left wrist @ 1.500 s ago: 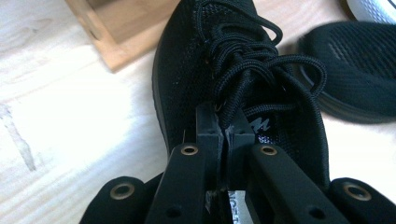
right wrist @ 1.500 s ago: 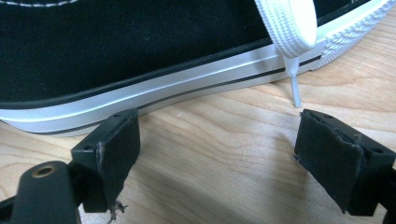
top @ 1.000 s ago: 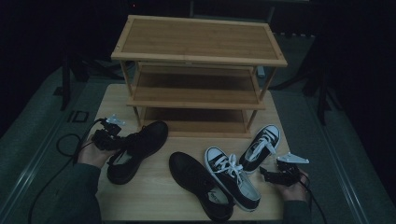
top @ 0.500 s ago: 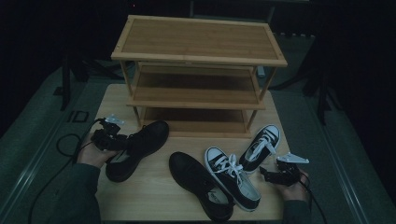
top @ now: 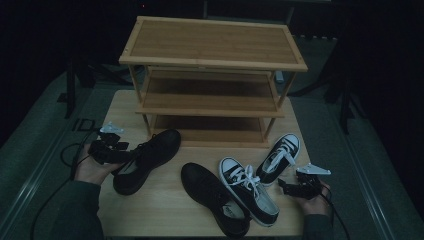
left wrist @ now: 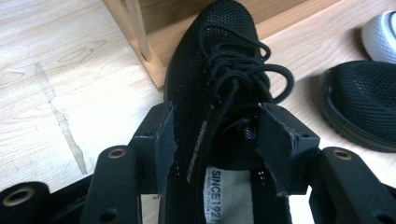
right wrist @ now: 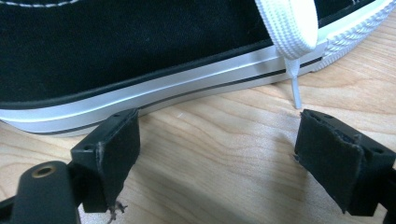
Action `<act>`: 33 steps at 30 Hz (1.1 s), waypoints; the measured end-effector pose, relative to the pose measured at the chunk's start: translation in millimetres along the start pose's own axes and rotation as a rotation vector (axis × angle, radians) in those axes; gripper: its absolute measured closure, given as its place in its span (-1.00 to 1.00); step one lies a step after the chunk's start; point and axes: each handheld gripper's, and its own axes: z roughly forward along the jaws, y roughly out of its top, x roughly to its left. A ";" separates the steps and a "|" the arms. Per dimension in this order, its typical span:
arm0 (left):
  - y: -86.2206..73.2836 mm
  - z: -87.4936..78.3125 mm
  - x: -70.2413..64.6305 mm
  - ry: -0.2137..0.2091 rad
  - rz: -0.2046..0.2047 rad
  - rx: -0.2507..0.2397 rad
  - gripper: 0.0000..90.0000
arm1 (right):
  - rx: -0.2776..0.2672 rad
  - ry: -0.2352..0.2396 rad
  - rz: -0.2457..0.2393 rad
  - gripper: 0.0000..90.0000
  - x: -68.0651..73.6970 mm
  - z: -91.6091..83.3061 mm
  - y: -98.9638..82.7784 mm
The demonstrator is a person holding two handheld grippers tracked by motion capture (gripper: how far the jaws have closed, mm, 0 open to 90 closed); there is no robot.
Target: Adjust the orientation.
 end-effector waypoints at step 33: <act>23.8 -18.9 -39.4 -0.058 0.105 0.013 0.07 | -0.001 0.001 0.001 -0.69 0.0 0.2 0.1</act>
